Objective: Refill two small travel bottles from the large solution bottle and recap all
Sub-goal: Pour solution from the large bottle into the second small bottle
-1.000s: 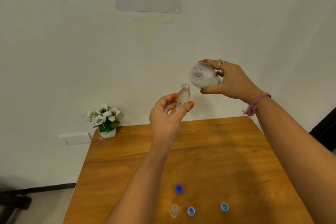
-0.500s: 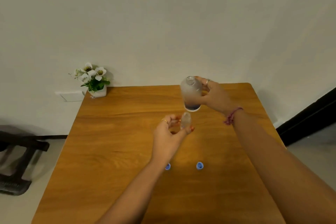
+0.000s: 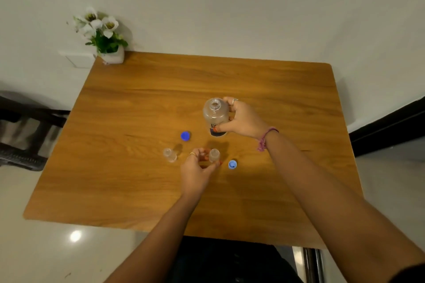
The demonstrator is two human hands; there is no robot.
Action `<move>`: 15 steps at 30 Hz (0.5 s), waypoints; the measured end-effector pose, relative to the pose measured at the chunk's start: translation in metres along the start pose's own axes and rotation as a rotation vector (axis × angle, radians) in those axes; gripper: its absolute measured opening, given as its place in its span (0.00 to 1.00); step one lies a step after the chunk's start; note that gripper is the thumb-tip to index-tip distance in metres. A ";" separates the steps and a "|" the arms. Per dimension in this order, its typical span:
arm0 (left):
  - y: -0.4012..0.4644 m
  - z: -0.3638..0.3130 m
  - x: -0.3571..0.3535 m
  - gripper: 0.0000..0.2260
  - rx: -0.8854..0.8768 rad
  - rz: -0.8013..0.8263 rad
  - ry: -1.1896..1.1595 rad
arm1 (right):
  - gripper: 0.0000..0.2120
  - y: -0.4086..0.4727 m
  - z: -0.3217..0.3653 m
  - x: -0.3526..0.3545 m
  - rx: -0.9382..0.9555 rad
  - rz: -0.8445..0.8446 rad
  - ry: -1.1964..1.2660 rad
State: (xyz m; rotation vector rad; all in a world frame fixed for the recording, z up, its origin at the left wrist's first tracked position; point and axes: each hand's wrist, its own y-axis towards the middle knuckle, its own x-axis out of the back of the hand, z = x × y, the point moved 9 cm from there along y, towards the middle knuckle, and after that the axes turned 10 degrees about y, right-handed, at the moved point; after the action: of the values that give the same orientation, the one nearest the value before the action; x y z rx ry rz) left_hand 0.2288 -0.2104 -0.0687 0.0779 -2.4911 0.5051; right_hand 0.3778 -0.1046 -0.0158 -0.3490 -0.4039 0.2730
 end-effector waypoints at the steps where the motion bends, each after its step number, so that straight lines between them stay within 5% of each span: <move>1: 0.000 0.004 -0.002 0.17 0.010 -0.004 0.007 | 0.47 0.000 -0.002 -0.005 0.011 0.014 -0.008; 15: 0.003 0.033 -0.019 0.16 0.073 0.005 0.019 | 0.46 0.007 -0.035 -0.034 -0.025 0.095 0.054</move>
State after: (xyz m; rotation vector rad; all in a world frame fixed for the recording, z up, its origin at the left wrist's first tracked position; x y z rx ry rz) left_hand 0.2258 -0.2209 -0.1056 0.0951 -2.4548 0.5962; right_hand 0.3609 -0.1190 -0.0599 -0.4000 -0.3382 0.3506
